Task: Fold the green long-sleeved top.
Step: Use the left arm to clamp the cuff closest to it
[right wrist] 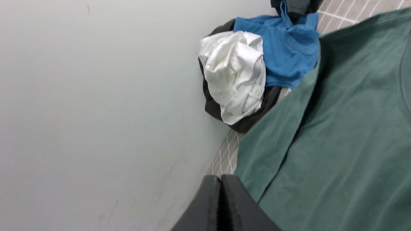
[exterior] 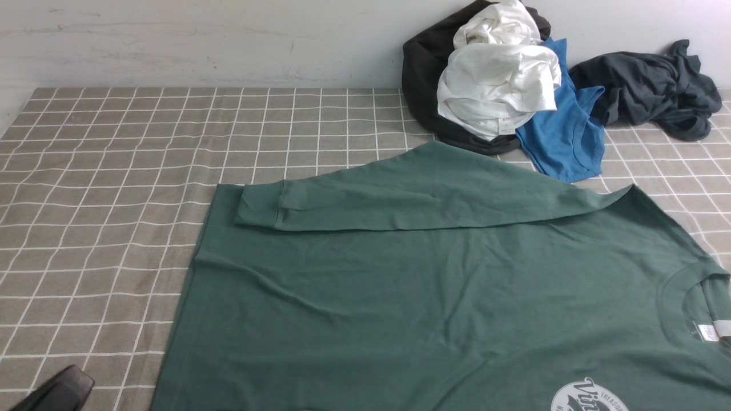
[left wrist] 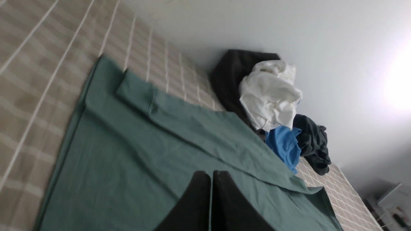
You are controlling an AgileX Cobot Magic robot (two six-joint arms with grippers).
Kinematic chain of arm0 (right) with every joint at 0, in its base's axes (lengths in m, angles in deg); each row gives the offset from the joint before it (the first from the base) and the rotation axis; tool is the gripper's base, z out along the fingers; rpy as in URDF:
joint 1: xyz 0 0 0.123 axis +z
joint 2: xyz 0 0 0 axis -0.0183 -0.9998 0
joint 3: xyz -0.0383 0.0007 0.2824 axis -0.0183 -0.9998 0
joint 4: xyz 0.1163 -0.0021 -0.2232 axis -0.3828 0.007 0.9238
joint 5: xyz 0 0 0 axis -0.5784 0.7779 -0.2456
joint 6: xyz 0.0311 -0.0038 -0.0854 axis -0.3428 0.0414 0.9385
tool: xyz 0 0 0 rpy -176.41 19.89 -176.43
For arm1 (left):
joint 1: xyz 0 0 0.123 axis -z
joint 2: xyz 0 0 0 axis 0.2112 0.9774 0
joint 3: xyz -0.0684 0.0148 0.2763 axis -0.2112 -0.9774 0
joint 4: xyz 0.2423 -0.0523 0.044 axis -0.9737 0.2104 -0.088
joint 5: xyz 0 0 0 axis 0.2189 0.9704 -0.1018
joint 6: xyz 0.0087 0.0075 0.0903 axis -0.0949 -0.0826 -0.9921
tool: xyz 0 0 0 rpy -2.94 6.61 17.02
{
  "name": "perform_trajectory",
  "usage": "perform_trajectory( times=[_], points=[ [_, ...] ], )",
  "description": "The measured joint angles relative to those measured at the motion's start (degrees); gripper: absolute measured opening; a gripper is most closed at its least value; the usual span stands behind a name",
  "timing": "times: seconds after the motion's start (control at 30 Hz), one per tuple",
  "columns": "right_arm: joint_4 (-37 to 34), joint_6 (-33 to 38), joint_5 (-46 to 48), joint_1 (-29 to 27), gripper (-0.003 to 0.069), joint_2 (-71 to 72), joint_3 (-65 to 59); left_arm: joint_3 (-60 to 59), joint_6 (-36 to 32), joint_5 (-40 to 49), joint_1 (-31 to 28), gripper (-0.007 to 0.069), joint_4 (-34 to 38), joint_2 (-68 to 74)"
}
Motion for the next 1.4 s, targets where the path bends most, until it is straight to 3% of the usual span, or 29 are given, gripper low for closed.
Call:
perform_trajectory(
  times=[0.13, 0.3, 0.4, 0.53, 0.7, 0.77, 0.9, 1.13, 1.4],
  points=[
    [0.0, 0.0, -6.3, 0.0, -0.0016, 0.0, 0.0, 7.6, -8.7, 3.1, 0.0, -0.0006, -2.8, 3.1],
    [2.3, 4.4, -5.0, 0.0, -0.0016, 0.0, 0.0, 16.0, -10.2, 13.4, 0.0, -0.0006, -10.4, 14.8],
    [7.4, 12.8, 3.2, 0.0, -0.0016, 0.0, 2.6, 25.8, -10.3, 26.9, 0.0, -0.0006, -22.5, 27.4],
    [17.2, 22.9, 12.2, 0.0, -0.0016, -5.6, 12.7, 34.7, -10.2, 38.2, 0.7, -0.0006, -35.0, 39.0],
    [28.2, 28.2, 26.3, 0.4, -0.0016, -18.4, 26.1, 37.6, -8.6, 40.0, 7.7, 0.0038, -41.6, 47.2],
    [32.0, 28.9, 36.4, 2.1, -0.0016, -27.2, 33.4, 37.7, -8.1, 40.7, 13.4, 0.0106, -42.4, 51.6],
    [33.6, 30.3, 50.7, 4.6, -0.0016, -39.1, 39.9, 37.8, -5.6, 41.5, 18.7, 0.0244, -42.3, 58.8],
    [34.1, 33.1, 53.9, 13.5, -0.0016, -48.6, 41.0, 38.0, -3.1, 36.8, 21.1, 0.0529, -42.7, 73.2],
    [35.5, 33.9, 51.9, 15.5, -0.0016, -49.6, 41.2, 38.1, 0.1, 28.0, 21.1, 0.0573, -46.0, 87.7]
  ],
)
